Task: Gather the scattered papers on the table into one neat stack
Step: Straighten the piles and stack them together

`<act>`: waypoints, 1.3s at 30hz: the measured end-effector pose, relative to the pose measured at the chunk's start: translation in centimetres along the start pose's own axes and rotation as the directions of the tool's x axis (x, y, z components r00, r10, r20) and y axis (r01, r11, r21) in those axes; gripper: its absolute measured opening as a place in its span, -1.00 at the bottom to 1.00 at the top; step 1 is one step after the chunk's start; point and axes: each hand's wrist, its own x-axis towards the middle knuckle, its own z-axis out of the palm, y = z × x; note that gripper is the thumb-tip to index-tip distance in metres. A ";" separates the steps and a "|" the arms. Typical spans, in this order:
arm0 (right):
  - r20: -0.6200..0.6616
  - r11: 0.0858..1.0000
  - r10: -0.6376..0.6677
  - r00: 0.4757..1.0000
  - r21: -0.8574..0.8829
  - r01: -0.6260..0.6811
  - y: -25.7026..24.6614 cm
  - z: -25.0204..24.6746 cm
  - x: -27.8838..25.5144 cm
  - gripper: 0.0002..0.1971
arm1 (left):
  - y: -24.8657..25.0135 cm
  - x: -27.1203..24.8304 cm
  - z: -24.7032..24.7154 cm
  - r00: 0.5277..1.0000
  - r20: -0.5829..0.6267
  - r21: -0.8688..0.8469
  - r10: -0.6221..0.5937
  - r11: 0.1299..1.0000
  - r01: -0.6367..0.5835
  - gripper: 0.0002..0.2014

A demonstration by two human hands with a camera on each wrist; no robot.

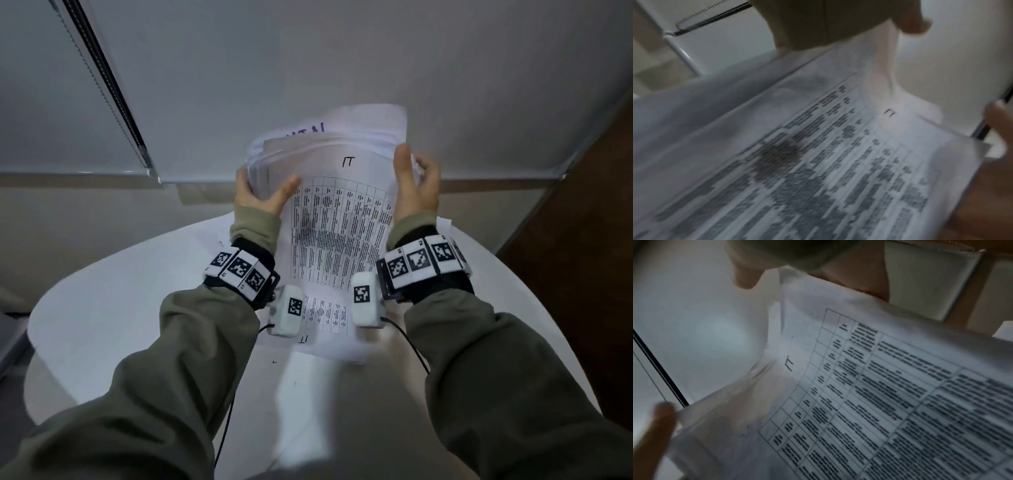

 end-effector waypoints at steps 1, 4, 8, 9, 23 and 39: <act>-0.024 1.000 0.017 1.000 -0.002 -0.017 -0.4 0.3 0.0 -0.64 | 0.5 -0.1 0.2 1.000 -0.014 -0.028 0.019 0.999 -0.019 -0.06; -0.073 0.999 0.051 0.996 -0.007 -0.052 -1.3 0.8 -0.2 -0.54 | 1.9 0.8 1.0 0.996 -0.088 -0.047 0.010 0.999 -0.014 -0.62; -0.118 0.997 0.081 0.990 0.015 -0.080 -1.6 0.8 -0.4 -0.29 | 3.3 1.9 1.6 0.978 -0.181 -0.072 -0.108 0.993 0.096 -0.70; -0.129 0.996 0.090 0.988 0.018 -0.088 -1.4 0.7 -0.2 -0.34 | 3.5 1.9 1.7 0.972 -0.217 -0.058 -0.093 0.995 0.082 -0.87; -0.176 0.992 0.097 0.980 0.098 -0.081 -0.5 0.7 0.5 -0.75 | 3.0 2.0 1.1 0.949 -0.314 -0.182 -0.036 0.983 -0.024 -0.86; -0.269 0.991 0.137 0.953 0.030 -0.134 -0.7 0.1 1.8 -0.57 | -4.2 1.4 -2.3 0.901 0.392 0.232 -0.184 0.968 0.097 -0.03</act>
